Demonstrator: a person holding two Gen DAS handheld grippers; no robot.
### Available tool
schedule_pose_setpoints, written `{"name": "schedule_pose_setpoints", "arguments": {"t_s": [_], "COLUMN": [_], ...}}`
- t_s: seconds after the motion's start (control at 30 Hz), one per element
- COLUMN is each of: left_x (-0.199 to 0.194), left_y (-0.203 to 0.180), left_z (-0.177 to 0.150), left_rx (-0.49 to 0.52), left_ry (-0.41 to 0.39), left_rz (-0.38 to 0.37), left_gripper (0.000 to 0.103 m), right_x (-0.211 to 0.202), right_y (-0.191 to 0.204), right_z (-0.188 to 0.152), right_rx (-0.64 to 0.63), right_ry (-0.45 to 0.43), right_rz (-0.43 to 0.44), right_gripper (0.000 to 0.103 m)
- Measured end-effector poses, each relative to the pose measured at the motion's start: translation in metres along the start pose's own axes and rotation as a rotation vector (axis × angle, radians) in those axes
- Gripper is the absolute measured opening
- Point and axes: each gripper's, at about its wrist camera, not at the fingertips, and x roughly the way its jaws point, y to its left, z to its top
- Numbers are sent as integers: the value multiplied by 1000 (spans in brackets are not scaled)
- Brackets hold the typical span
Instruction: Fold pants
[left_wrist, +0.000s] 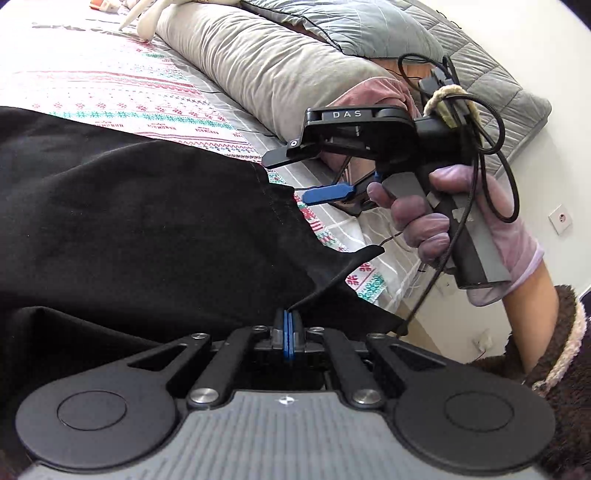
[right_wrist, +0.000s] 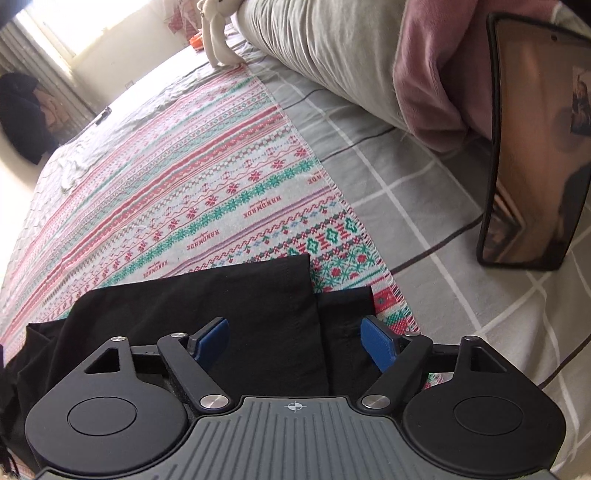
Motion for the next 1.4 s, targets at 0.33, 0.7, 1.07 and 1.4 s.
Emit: {"name": "schedule_pose_setpoints", "arguments": {"t_s": [0.33,0.7,1.07,1.4], "left_x": [9,0,-10,-2], "left_y": [-35,-32,-30,-33], "left_z": [-25,-37,-40,-33], "left_rx": [121,179,132,70], "left_ry": [142,176,182,151], "left_rz": [-58,-26,-62,-95], "left_gripper": [21,24,43,47], "right_x": [-6,5,20,20], "right_y": [-5,-26,11,23], "right_z": [-4,-1,4,29], "right_rx": [-48,-22,-245,-278], "right_ry": [-24,-28,-144,-294], "right_rz": [-71,-92,-205,-262], "right_gripper": [74,52,2,1]}}
